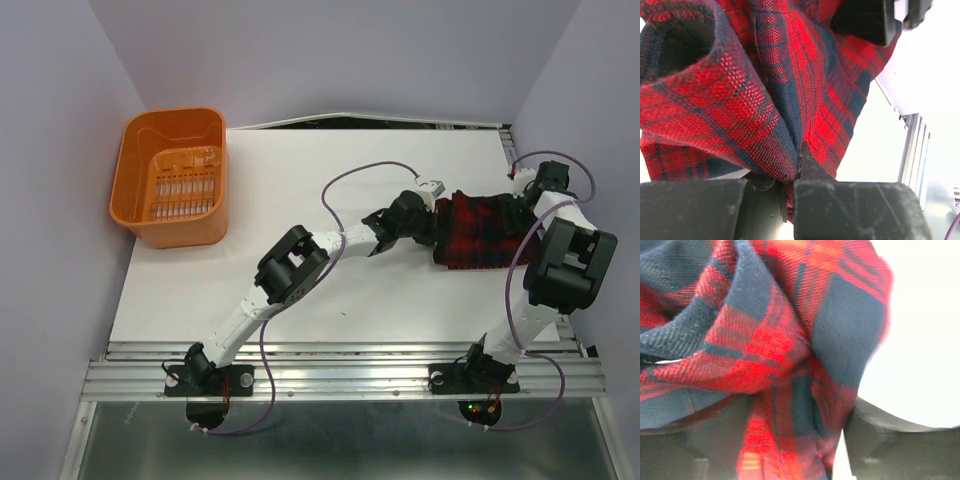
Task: Fold and stack the skirts
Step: Neatly place the folded skirt to the corner
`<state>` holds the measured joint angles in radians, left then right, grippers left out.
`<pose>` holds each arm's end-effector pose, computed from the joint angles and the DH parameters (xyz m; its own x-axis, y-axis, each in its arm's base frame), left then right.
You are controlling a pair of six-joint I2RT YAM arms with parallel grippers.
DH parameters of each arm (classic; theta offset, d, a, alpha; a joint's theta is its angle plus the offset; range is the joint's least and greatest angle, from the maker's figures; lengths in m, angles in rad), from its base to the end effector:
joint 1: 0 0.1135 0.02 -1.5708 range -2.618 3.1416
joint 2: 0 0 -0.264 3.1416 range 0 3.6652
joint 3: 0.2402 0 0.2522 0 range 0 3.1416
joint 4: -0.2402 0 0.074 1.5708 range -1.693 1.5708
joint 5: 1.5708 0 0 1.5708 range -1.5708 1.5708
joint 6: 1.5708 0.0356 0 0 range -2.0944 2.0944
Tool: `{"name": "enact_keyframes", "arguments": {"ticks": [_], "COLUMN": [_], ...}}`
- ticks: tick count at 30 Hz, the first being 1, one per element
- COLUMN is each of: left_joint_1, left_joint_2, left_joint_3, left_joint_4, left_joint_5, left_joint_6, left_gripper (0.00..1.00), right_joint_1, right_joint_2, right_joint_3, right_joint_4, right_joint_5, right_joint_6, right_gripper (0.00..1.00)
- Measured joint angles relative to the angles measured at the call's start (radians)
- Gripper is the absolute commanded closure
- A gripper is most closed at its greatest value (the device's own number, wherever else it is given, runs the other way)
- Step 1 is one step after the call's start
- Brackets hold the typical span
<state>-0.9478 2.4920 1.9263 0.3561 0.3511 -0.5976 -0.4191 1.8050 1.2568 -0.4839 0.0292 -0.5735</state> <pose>0.3251 -0.4735 0.1702 -0.6399 -0.0149 -0.7683 0.7244 0.3221 -0.6095 0.3447 -0.1547 0.1998 -0.8868 -0.1987 -0.4173 -0.0722 0.9514 -0.2994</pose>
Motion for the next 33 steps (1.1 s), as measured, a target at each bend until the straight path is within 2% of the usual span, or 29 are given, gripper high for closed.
{"name": "enact_keyframes", "arguments": {"ticks": [1, 3, 4, 5, 7, 8, 11, 17, 22, 26, 27, 28, 30, 33], "left_joint_1": [0.001, 0.001, 0.001, 0.001, 0.002, 0.006, 0.024, 0.068, 0.098, 0.103, 0.103, 0.103, 0.103, 0.105], "left_joint_2": [0.0, 0.001, 0.001, 0.001, 0.001, 0.0, 0.0, -0.027, -0.126, -0.251, -0.275, -0.295, -0.349, -0.407], "left_joint_3": [0.0, 0.0, 0.0, -0.002, -0.01, -0.02, -0.051, -0.093, -0.132, -0.178, -0.184, -0.187, -0.203, -0.243], "left_joint_4": [-0.001, -0.002, -0.002, 0.0, 0.004, 0.006, 0.002, -0.002, 0.0, 0.01, 0.014, 0.018, 0.031, 0.046], "left_joint_5": [0.0, -0.001, -0.002, -0.004, -0.005, -0.005, -0.008, -0.008, -0.012, -0.012, -0.012, -0.011, -0.012, -0.011], "left_joint_6": [0.002, 0.007, 0.008, 0.007, 0.005, 0.005, -0.003, -0.005, -0.005, -0.005, -0.005, -0.005, -0.005, -0.005], "left_gripper": [0.93, 0.79, 0.73, 0.59, 0.47, 0.38, 0.28, 0.28, 0.28, 0.28, 0.28, 0.28, 0.28, 0.24], "right_joint_1": [-0.003, -0.011, -0.012, -0.013, -0.013, -0.013, -0.019, -0.031, -0.033, -0.033, -0.033, -0.033, -0.033, -0.033], "right_joint_2": [0.0, 0.0, 0.0, 0.0, 0.0, 0.0, 0.0, -0.001, -0.004, -0.016, -0.018, -0.019, -0.018, -0.018], "right_joint_3": [0.006, 0.02, 0.024, 0.028, 0.039, 0.045, 0.079, 0.26, 0.48, 0.555, 0.555, 0.555, 0.549, 0.518], "right_joint_4": [0.0, 0.002, 0.004, 0.004, 0.005, 0.005, 0.002, -0.072, -0.177, -0.247, -0.262, -0.287, -0.336, -0.359], "right_joint_5": [0.009, 0.032, 0.045, 0.056, 0.082, 0.092, 0.122, 0.108, 0.0, -0.1, -0.124, -0.153, -0.213, -0.278], "right_joint_6": [-0.003, -0.015, -0.019, -0.023, -0.038, -0.042, -0.056, -0.054, -0.024, -0.001, 0.007, 0.017, 0.057, 0.114], "right_gripper": [0.17, 0.03, 0.0, 0.0, 0.0, 0.0, 0.0, 0.0, 0.01, 0.37, 0.5, 0.56, 0.61, 0.59]}}
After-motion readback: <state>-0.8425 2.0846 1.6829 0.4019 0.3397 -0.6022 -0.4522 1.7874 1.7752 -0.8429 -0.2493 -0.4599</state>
